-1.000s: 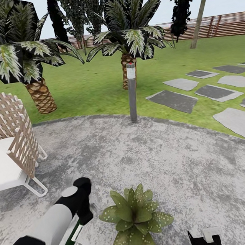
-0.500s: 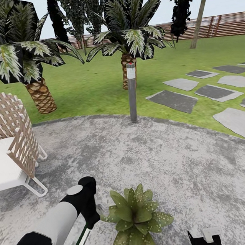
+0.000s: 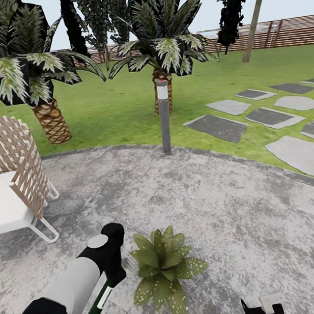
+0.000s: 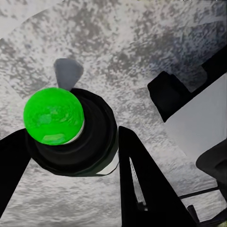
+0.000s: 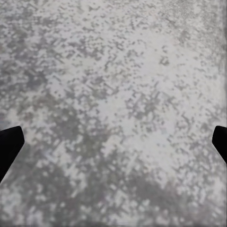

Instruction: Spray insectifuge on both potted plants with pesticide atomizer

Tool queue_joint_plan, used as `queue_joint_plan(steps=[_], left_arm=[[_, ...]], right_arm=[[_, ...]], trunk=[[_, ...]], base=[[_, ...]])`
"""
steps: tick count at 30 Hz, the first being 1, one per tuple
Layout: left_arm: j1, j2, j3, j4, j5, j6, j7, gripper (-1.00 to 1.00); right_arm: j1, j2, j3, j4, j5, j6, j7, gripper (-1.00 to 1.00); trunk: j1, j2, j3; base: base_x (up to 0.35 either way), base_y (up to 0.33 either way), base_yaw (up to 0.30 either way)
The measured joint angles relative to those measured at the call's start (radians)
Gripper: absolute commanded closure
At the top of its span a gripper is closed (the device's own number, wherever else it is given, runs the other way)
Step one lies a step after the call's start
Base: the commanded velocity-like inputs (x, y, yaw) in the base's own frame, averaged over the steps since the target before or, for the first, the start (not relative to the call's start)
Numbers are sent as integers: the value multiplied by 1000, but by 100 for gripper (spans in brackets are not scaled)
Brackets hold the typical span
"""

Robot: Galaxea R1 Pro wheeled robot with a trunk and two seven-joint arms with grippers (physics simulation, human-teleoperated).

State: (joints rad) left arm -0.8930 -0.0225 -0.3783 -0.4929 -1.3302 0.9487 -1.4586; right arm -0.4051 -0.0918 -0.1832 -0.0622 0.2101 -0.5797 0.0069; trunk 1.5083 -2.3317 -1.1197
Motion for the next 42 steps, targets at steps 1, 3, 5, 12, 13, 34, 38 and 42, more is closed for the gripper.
queue_joint_plan(steps=[1, 3, 5, 12, 13, 34, 38, 42], left_arm=[[0, -2, 1, 0, 0, 19, 1, 100], [0, -3, 2, 0, 0, 31, -2, 100], [1, -3, 3, 0, 0, 35, -5, 100], [1, 0, 5, 0, 12, 36, -12, 100], [1, 0, 6, 0, 13, 37, -12, 100], [-62, -25, 5, -116, -35, 13, -46, 100], [-85, -22, -7, -138, -59, -4, -68, 100], [-108, -21, -11, -161, -82, -19, -90, 100]], right_arm=[[0, 0, 0, 0, 0, 0, 0, -100], [0, 0, 0, 0, 0, 0, 0, -100], [-1, 1, 0, 0, 0, 0, -1, -100], [-1, 1, 0, 0, 0, 0, -1, -100], [0, 1, 0, 0, 0, 0, -1, -100], [1, 44, 2, 27, 6, 0, 5, -100], [2, 44, 2, 28, 5, -1, 4, -100], [2, 43, 1, 28, 5, -1, 4, -100]], trunk=[[0, 0, 0], [0, 0, 0], [0, 0, 0], [0, 0, 0], [0, 0, 0], [0, 0, 0], [0, 0, 0], [0, 0, 0]], base=[[-15, -8, 0], [-7, -4, 13], [-2, -1, 145], [46, -36, 264], [155, -171, 222], [26, -85, 14], [0, 0, 0], [0, 0, 0]])
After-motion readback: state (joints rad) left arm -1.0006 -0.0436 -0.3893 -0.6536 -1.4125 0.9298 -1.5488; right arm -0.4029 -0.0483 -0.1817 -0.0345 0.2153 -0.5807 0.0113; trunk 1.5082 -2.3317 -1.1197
